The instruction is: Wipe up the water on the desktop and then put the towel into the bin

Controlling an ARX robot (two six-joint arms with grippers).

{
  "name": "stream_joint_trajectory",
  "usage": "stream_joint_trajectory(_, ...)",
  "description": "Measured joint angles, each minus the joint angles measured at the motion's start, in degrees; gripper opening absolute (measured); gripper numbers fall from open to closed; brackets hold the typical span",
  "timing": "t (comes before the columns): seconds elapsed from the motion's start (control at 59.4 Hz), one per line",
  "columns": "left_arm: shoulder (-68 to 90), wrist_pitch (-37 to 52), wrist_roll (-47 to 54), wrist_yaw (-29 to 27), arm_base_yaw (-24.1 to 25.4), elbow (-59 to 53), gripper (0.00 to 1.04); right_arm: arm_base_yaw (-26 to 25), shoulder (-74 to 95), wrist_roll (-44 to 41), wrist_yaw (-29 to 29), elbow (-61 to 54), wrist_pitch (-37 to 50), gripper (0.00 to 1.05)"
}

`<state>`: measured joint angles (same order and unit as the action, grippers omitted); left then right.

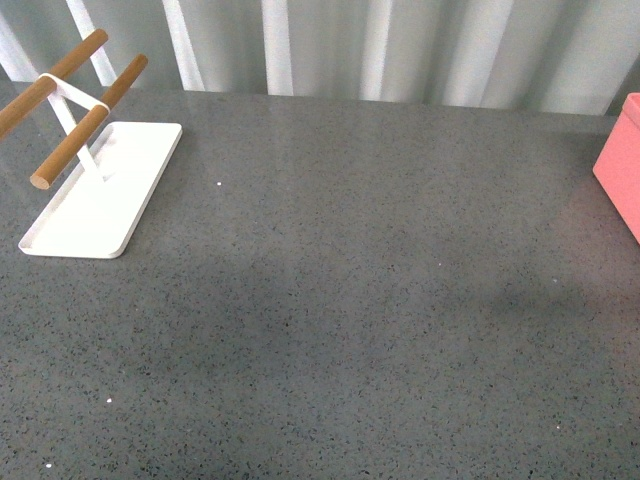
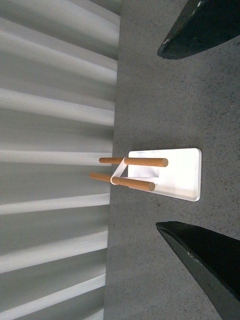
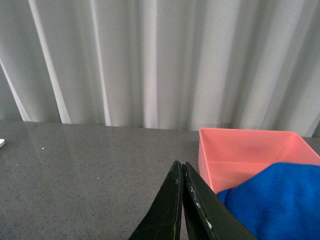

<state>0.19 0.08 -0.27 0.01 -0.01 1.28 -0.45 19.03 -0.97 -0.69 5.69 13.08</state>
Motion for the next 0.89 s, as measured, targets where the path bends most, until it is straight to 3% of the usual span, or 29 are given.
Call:
stream_joint_trajectory(0.522, 0.00, 0.00, 0.02, -0.04, 0.00, 0.00, 0.98, 0.24, -8.70, 0.02, 0.39, -4.26, -3.48, 0.03)
stream_joint_trajectory(0.623, 0.00, 0.00, 0.00, -0.02, 0.00, 0.00, 0.98, 0.28, -16.31, 0.17, 0.46, -4.31, -12.24, 0.03)
stream_joint_trajectory(0.893, -0.07, -0.04, 0.00, -0.04, 0.00, 0.00, 0.98, 0.28, -18.73, 0.28, 0.61, -4.31, -13.00, 0.03)
